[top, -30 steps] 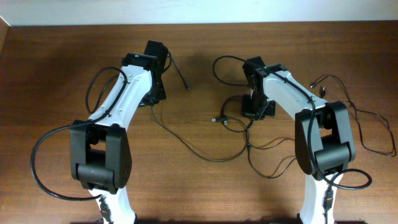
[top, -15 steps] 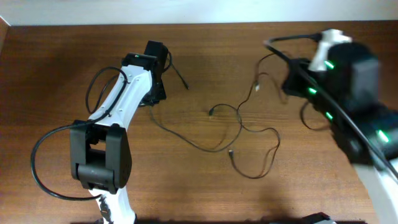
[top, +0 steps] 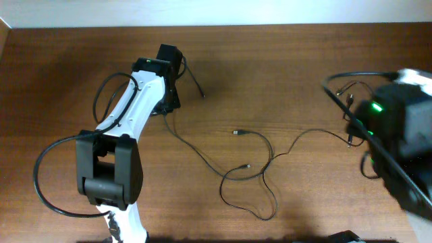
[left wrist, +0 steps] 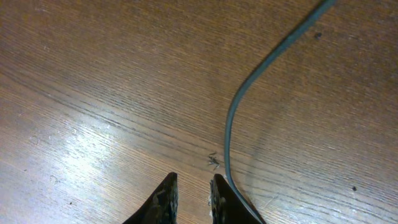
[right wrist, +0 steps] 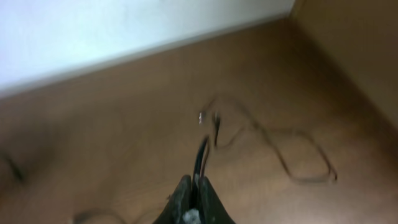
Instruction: Untangle cables
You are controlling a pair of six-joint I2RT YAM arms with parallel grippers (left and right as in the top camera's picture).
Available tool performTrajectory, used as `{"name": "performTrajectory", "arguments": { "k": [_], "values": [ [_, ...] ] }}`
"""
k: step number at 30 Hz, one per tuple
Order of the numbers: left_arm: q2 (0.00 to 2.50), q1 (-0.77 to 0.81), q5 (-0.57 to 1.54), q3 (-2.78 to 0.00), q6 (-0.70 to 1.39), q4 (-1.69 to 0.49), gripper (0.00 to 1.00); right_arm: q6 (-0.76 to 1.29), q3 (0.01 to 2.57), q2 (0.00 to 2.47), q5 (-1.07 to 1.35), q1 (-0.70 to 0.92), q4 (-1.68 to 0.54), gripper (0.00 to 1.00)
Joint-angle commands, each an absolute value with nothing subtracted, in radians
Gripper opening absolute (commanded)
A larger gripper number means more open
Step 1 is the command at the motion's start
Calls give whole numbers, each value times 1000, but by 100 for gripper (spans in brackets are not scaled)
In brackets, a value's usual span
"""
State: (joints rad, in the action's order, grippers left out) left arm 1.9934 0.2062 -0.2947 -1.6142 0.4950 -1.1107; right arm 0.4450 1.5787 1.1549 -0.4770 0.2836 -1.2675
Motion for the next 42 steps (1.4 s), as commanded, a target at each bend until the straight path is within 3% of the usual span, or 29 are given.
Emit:
{"name": "performTrajectory", "arguments": {
  "k": [1,6,11,13,15,16,20,29,31,33,34,37,38,39,42],
  "values": [
    [1975,205,-291,-1609,508,-1111,19,454,1575,1309,-386,279,-1342,4],
    [1975,205,-291,-1609,508,-1111,19,452,1575,1628,-222,279,-1428,4],
    [1975,205,-291,-1609,508,-1111,20,450,1574,1848,-208,279,-1436,8],
    [1975,205,-291,-1609,508,-1111,19,450,1574,1909,-208,279,-1437,30],
    [1975,205,-291,-1609,508,-1110,19,444,1562,1921,-164,279,-1436,66],
    [1975,205,-291,-1609,508,-1110,19,383,1560,1921,-113,279,-1438,69],
    [1975,206,-291,-1609,508,-1111,19,185,1534,1921,115,281,-1443,99],
    [1975,212,-291,-1609,508,-1108,23,82,1260,1921,293,347,-1298,100],
    [1975,213,-291,-1609,508,-1108,23,86,1213,1921,311,394,-1257,93],
    [1975,213,-291,-1609,508,-1108,23,132,1170,1921,311,437,-1218,80],
    [1975,213,-291,-1609,508,-1108,23,164,1147,1921,310,457,-1198,69],
    [1975,213,-291,-1609,508,-1108,24,185,1093,1921,311,501,-1141,51],
    [1975,213,-291,-1609,508,-1108,24,185,1088,1921,311,508,-1129,40],
    [1975,213,-291,-1609,508,-1108,24,185,1089,1921,311,513,-1117,4],
    [1975,213,-291,-1609,508,-1107,23,181,1171,1884,315,498,-1167,4]
  ]
}}
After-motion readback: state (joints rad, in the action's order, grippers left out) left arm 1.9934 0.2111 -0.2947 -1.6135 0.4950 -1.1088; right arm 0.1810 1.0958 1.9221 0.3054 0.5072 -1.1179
